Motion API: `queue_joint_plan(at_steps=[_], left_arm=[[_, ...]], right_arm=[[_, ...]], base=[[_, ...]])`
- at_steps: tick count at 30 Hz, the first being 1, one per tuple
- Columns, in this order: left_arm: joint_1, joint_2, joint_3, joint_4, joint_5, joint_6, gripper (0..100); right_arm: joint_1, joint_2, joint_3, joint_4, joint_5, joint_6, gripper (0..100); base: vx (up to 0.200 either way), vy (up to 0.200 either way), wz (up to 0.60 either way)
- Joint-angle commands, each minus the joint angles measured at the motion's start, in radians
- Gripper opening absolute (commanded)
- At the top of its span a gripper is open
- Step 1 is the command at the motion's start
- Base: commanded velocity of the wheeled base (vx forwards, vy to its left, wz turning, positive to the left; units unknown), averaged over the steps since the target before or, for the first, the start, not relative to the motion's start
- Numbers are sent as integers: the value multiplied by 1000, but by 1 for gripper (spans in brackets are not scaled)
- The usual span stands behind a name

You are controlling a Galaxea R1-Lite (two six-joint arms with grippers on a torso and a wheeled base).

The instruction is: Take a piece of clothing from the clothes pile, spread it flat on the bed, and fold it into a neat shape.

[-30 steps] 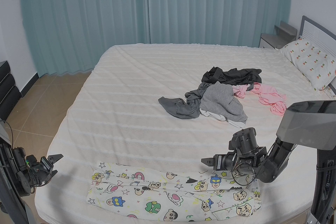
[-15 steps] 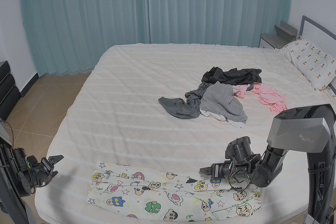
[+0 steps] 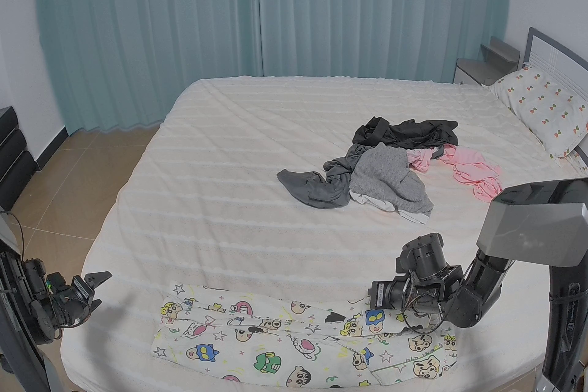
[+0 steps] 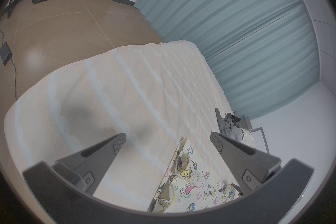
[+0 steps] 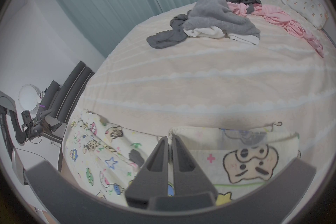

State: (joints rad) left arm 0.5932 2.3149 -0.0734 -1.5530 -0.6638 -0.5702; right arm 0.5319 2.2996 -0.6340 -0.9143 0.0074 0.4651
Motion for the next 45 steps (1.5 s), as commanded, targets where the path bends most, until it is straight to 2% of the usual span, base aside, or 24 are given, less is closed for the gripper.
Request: queue_joint_plan(at_steps=[1, 6, 7, 13, 18, 27, 36, 43, 45], left_arm=[[0, 1, 0, -18, 0, 0, 100], [0, 3, 0, -18, 1, 0, 100], [0, 3, 0, -18, 1, 0, 100], [-1, 4, 0, -18, 1, 0, 100], [-1, 3, 0, -18, 3, 0, 100], [-1, 4, 0, -18, 3, 0, 100], [-1, 4, 0, -18, 3, 0, 100], [-1, 4, 0, -18, 3, 0, 100], [-1, 4, 0, -18, 3, 0, 100]], right_arm=[[46, -25, -4, 2, -4, 1, 0], [62, -12, -23, 11, -7, 1, 0], [56, -12, -24, 12, -9, 1, 100], [45, -15, -4, 2, -11, 10, 100], [28, -58, 20, 6, -50, 81, 100], [11, -78, 201, -5, -52, 112, 100], [7, -86, 307, -9, -52, 112, 100], [-4, -219, 349, -64, -52, 107, 100], [-32, -253, 353, -83, -52, 93, 100]], base=[[0, 0, 0], [0, 0, 0], [0, 0, 0], [0, 0, 0], [0, 0, 0], [0, 0, 0], [0, 0, 0], [0, 0, 0], [0, 0, 0]])
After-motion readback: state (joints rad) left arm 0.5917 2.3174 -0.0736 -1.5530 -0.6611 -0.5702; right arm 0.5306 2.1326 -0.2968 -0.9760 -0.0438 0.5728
